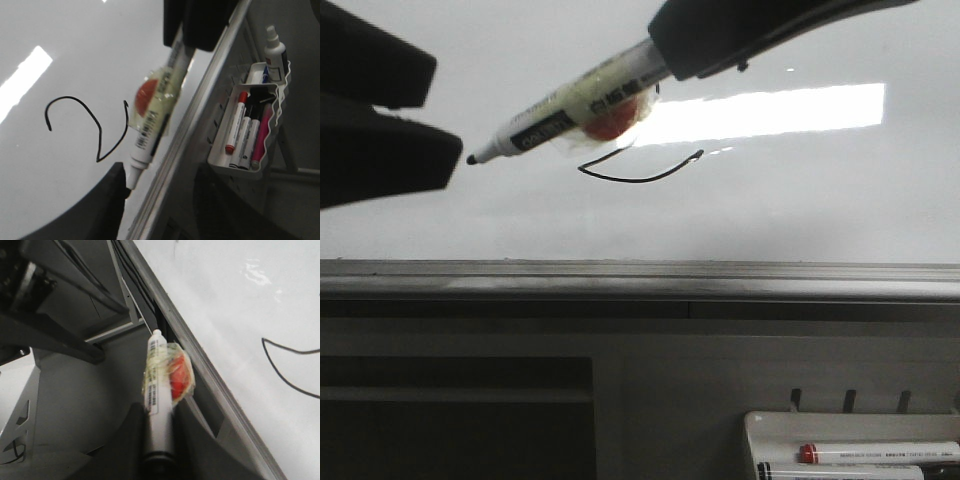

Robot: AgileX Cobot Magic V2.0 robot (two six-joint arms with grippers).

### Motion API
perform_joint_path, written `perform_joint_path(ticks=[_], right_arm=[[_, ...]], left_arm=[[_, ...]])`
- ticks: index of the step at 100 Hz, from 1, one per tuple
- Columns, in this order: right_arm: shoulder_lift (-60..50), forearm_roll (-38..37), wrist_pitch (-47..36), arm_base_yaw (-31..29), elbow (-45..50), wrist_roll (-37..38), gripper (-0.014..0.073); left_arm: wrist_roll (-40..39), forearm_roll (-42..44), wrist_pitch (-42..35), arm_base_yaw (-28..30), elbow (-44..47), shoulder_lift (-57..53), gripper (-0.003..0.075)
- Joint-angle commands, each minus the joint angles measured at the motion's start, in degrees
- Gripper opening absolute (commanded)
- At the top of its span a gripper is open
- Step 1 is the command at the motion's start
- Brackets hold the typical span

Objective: Write number 2 on whiteboard

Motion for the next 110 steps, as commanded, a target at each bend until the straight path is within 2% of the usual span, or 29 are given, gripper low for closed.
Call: perform_joint_path(ticks=[1, 11, 38, 45, 60, 67, 77, 94, 98, 102, 105, 110], right_arm=[[-0.7, 1.2, 0.0, 0.1, -2.9, 0.7, -0.0059], [-0.7, 1.2, 2.8, 0.4, -3.5, 2.1, -0.0059], [-0.7, 1.2, 3.0, 3.0, -4.1, 2.4, -0.0059], [-0.7, 1.2, 3.0, 3.0, -4.2, 2.5, -0.0059], [-0.7, 1.2, 3.0, 3.0, -4.2, 2.5, -0.0059], [-0.7, 1.2, 3.0, 3.0, -4.2, 2.6, -0.0059], [-0.7, 1.2, 3.0, 3.0, -4.2, 2.6, -0.0059], [-0.7, 1.1, 3.2, 3.0, -4.2, 2.6, -0.0054], [-0.7, 0.8, 3.5, 3.0, -4.2, 2.6, -0.0030], [-0.7, 0.7, 3.8, 3.0, -4.2, 2.6, 0.0032], [-0.7, 0.7, 3.8, 3.0, -4.2, 2.6, 0.0094], [-0.7, 0.7, 2.6, 3.0, -4.2, 2.6, 0.0258]], left_arm=[[-0.2, -0.1, -3.9, -0.3, -3.0, 1.7, 0.0276], [0.1, 0.0, -3.9, -0.3, -4.3, 3.5, 0.0276], [1.0, 0.0, -3.9, -0.3, -4.6, 5.7, 0.0266], [1.0, 0.0, -3.9, -0.3, -4.6, 5.7, 0.0228], [1.0, 0.0, -3.9, -0.3, -4.6, 5.7, 0.0082], [1.0, 0.0, -3.9, -0.3, -4.6, 5.7, 0.0036], [1.0, 0.0, -3.9, -0.3, -4.6, 5.7, 0.0006], [1.0, 0.0, -4.0, -0.3, -4.6, 5.7, 0.0005], [1.0, 0.0, -4.0, -0.3, -4.6, 5.7, 0.0005], [1.0, -0.1, -4.0, -0.3, -4.6, 5.7, 0.0005], [1.0, -0.5, -4.0, -0.3, -4.6, 5.7, 0.0005], [1.0, -1.8, -4.0, -0.3, -4.6, 5.7, 0.0005]])
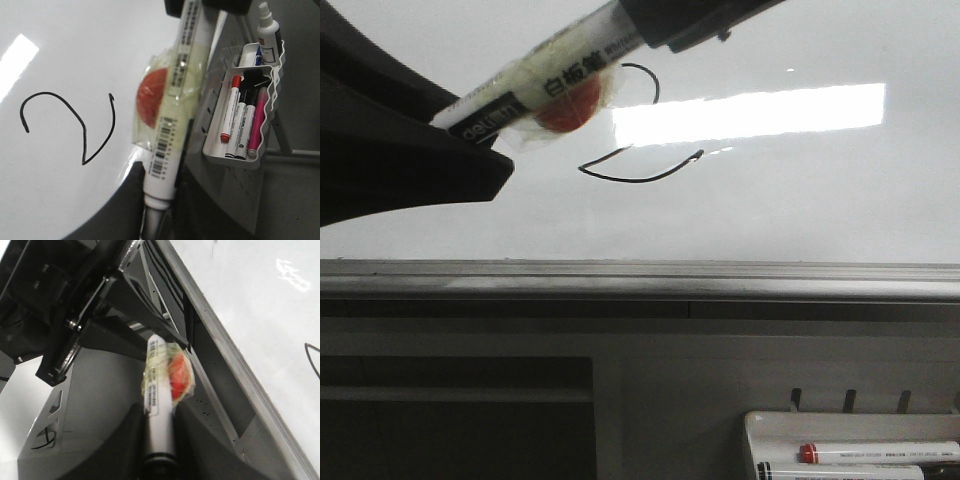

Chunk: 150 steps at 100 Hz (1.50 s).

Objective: Write number 2 on whiteboard

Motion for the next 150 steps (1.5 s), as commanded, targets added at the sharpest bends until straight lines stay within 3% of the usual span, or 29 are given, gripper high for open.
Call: perform_joint_path(ticks=[1, 3, 10, 17, 40, 54, 106, 150], right_arm=[[-0.7, 1.3, -2.0, 0.1, -1.9, 0.0, 0.0281], [-0.7, 1.3, -3.2, 0.1, -1.9, 0.0, 0.0372], [-1.1, 1.3, -7.7, 0.1, -1.9, 0.0, 0.0561], [-2.2, 1.2, -13.4, 0.0, -1.9, 0.0, 0.0638], [-8.2, 0.9, -26.3, 0.0, -1.9, 0.0, 0.0584], [-10.2, 0.9, -27.3, 0.0, -1.9, 0.0, 0.0554], [-10.4, 0.9, -24.8, 0.0, -1.7, 0.0, 0.0554], [-10.4, 0.9, -24.0, 0.0, -1.7, 0.0, 0.0554]], left_arm=[[-0.4, -2.8, -4.0, -0.3, -2.0, -0.4, 0.0005], [-0.4, -3.5, -4.0, -0.3, -2.0, -0.4, 0.0005], [-0.5, -8.4, -4.0, -0.3, -2.0, -0.4, 0.0004], [-0.8, -17.6, -4.4, 0.2, -2.0, -0.4, 0.0000], [-0.8, -52.5, -6.2, 5.1, -2.0, 0.3, -0.0020], [-0.8, -65.0, -9.2, 7.7, -2.0, 2.7, -0.0020], [-10.5, -65.3, -18.6, 8.4, -2.0, 13.4, -0.0020], [-12.6, -59.5, -17.8, 8.4, -3.2, 16.1, -0.0020]])
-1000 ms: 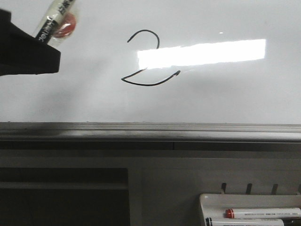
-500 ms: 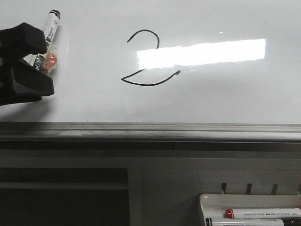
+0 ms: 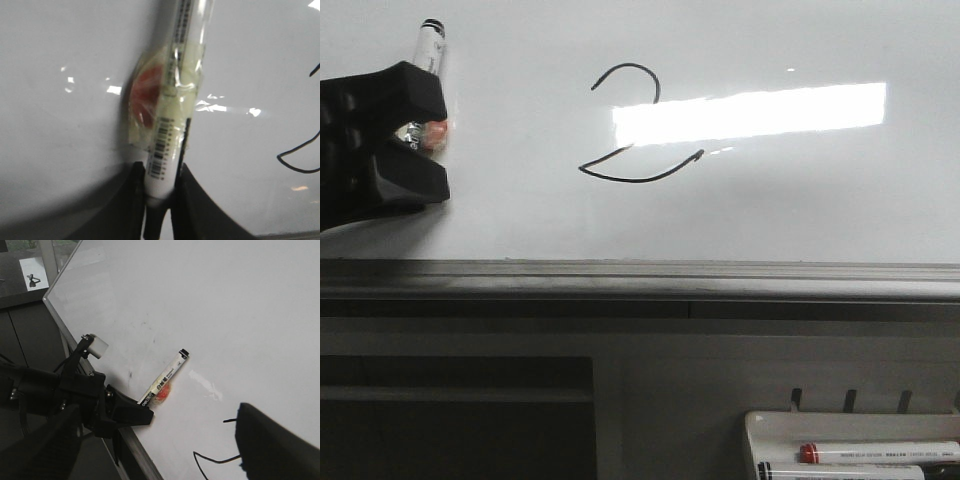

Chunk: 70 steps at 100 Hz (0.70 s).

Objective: Write number 2 on whiteboard

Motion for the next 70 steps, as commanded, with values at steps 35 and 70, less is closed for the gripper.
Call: perform_joint_path(ticks=[35, 70], right_arm=[[-0.8, 1.1, -1.4, -0.1, -1.7, 0.0, 0.0554], [-0.8, 1.1, -1.0, -0.1, -1.7, 0.0, 0.0554]], left_arm=[[-0.6, 4.3, -5.0, 0.1, -2.7, 0.8, 0.0081], [-0.6, 6.2, -6.5, 0.1, -2.7, 0.8, 0.0400]])
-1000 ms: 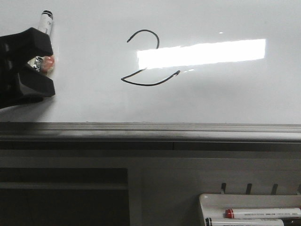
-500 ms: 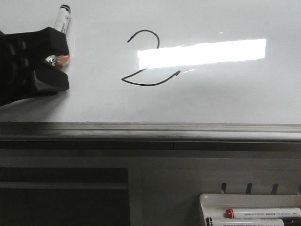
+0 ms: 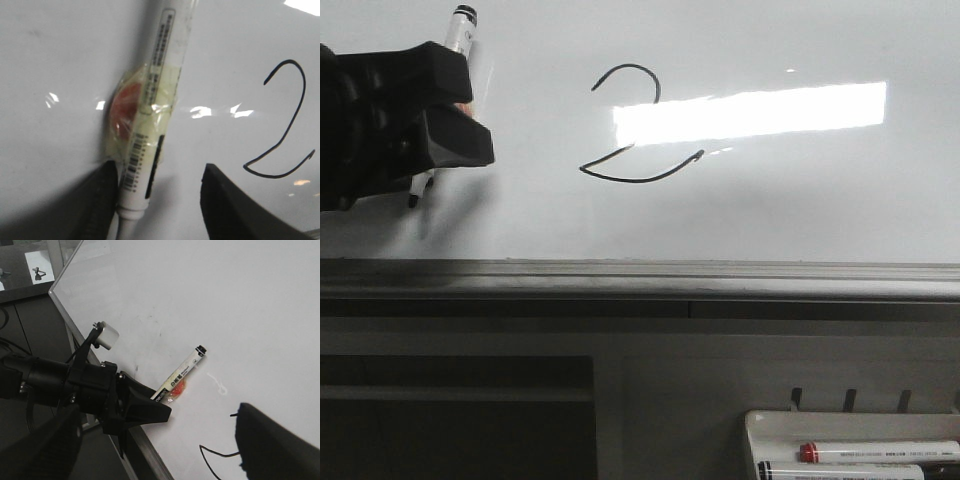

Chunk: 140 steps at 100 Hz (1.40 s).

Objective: Write number 2 on whiteboard

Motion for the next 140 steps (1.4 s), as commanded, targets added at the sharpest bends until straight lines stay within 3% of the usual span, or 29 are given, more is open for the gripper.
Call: perform_joint_path(ticks=[1, 31, 66, 73, 80, 81, 92, 98, 140], right_arm=[[-0.8, 1.1, -2.8, -0.1, -1.7, 0.0, 0.0554], [-1.6, 0.6, -2.8, -0.1, -1.7, 0.0, 0.0554], [-2.1, 0.3, -1.2, -0.1, -1.7, 0.0, 0.0544], [-2.8, 0.3, -1.2, -0.1, -1.2, 0.2, 0.0479], [-4.4, 0.3, -2.8, -0.2, -0.3, 0.3, 0.0314], [-4.7, 0.2, -3.3, -0.2, 0.0, 0.3, 0.0248], [-8.4, -0.9, -6.1, -0.2, 2.6, 0.3, -0.0083], [-11.1, -0.9, -7.4, -0.2, 4.8, 0.3, -0.0067], [-33.5, -1.1, -13.7, -0.2, 24.1, 0.3, -0.0068]], left_arm=[[-0.5, 0.4, -3.9, 0.1, -1.3, -0.6, 0.0400], [-0.4, 2.3, -3.0, 0.1, -1.2, -3.9, 0.0400], [-0.2, 2.8, 4.2, 0.1, -1.2, -10.8, 0.0399], [-0.2, 4.4, 4.9, 0.1, -1.2, -12.6, 0.0382], [-0.2, 4.9, 5.4, 0.1, -1.2, -15.1, 0.0305], [-0.2, 5.0, 5.5, 0.1, -1.2, -15.6, 0.0293], [-0.2, 9.2, 5.5, 0.1, -1.2, -20.1, 0.0078], [-0.2, 12.6, 5.6, 0.1, -1.2, -22.9, -0.0024], [1.3, 20.8, 5.6, 0.1, 5.9, -39.7, -0.0020]])
